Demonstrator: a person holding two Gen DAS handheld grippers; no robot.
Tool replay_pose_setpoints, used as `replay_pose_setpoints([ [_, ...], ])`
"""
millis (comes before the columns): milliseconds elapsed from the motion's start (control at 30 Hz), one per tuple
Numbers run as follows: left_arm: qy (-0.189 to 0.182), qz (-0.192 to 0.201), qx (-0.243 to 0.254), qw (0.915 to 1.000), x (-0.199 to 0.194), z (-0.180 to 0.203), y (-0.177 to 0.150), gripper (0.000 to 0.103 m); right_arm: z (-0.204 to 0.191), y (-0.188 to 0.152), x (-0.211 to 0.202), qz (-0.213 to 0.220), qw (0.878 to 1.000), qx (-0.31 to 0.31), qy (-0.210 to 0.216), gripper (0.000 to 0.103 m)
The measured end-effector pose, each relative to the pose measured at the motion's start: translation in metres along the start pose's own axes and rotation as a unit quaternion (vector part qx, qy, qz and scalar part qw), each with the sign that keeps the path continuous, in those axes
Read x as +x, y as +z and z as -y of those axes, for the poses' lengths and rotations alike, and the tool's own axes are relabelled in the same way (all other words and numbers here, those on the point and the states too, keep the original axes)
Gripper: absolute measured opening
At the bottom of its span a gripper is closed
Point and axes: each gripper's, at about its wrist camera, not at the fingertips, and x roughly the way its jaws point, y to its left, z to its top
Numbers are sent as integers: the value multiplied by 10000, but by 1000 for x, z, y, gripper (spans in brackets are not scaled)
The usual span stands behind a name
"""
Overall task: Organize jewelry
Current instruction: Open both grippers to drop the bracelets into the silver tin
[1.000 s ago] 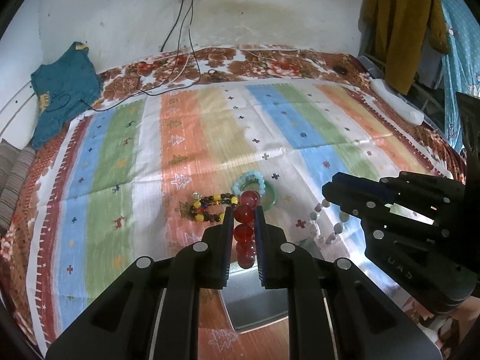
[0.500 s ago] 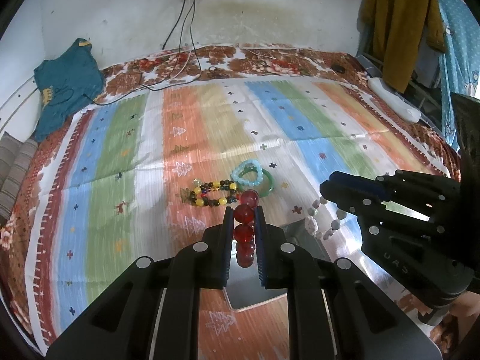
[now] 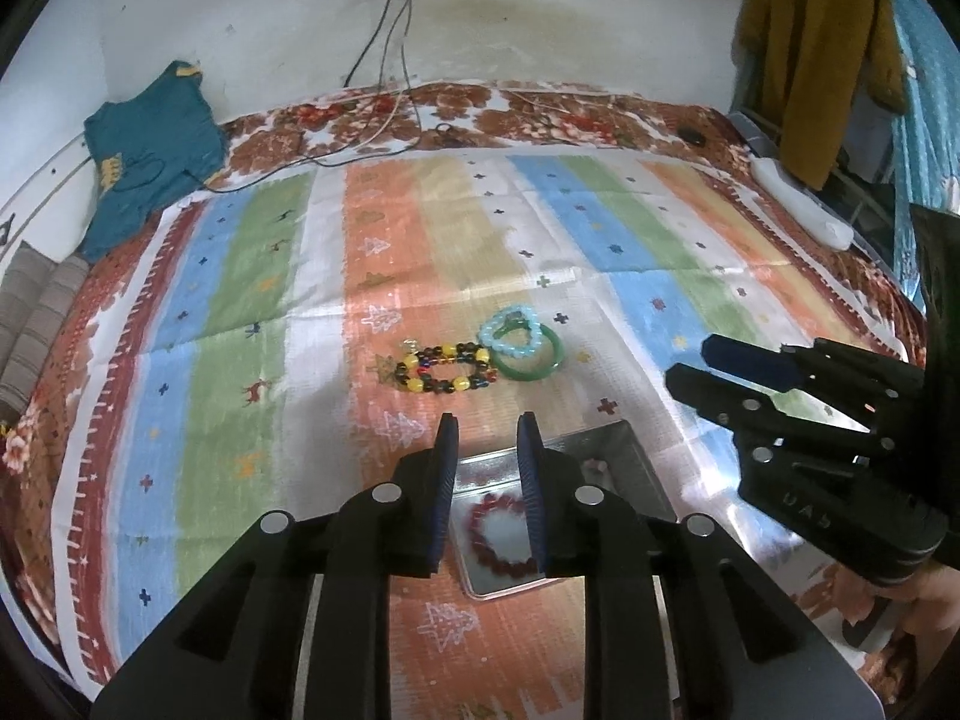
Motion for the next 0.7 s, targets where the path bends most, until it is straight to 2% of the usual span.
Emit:
replay_pose_setpoints([
  [100,33,-13,-56,10000,1,-3,1,29,5,0,2,-35,9999,95,-36,32],
  [467,222,-144,-288,9992,12,-18,7,34,18,4,13,-252,9992,323,-32,43],
  [700,360,-272,-318,9985,24,-25,11,42,19,7,17,-268,9991,314,-70,52],
])
